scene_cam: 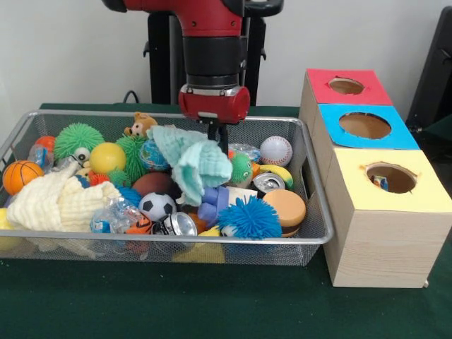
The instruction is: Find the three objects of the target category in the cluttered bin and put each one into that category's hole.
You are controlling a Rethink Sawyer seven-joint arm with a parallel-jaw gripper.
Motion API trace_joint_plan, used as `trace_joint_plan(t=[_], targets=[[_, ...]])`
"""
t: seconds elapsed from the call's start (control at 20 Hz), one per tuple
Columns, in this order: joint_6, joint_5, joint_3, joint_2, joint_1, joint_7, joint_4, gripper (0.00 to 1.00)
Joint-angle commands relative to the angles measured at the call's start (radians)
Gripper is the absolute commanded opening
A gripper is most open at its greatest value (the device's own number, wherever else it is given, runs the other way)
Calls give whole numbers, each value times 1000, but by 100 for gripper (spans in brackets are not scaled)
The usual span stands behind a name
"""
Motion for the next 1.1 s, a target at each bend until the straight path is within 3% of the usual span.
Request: trace_joint_plan(t=[0.05,1.1], targets=[[113,112,138,-80,12,126,87,0],[219,319,156,-237,85,109,169,0]])
